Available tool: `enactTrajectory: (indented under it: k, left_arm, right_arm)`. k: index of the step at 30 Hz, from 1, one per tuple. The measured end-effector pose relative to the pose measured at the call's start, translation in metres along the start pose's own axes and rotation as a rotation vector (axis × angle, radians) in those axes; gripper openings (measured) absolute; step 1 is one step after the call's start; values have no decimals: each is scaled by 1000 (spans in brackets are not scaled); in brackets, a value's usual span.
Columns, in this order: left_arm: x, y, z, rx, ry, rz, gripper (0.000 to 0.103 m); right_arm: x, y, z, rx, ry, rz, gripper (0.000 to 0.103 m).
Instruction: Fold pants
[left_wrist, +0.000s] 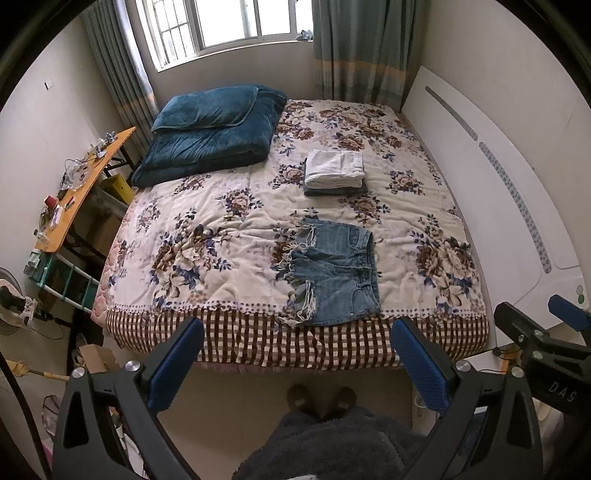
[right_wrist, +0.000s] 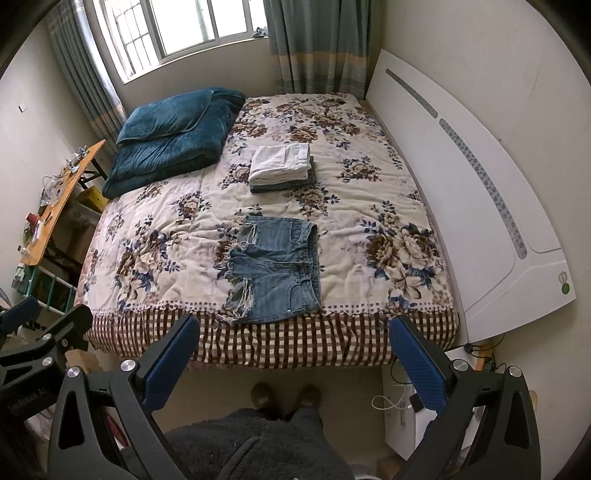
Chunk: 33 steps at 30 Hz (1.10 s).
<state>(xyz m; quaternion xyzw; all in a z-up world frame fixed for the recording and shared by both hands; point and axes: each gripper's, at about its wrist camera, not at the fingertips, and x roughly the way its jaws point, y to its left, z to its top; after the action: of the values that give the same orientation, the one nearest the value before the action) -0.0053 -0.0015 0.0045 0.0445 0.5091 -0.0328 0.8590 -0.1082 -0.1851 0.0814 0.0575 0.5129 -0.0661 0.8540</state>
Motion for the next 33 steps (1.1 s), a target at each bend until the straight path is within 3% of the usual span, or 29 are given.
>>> enactTrajectory:
  k: [33]
  left_arm:
    - [0, 0, -3, -6, -1, -14, 103]
  right_arm:
    - [0, 2, 2, 0, -10, -1, 103]
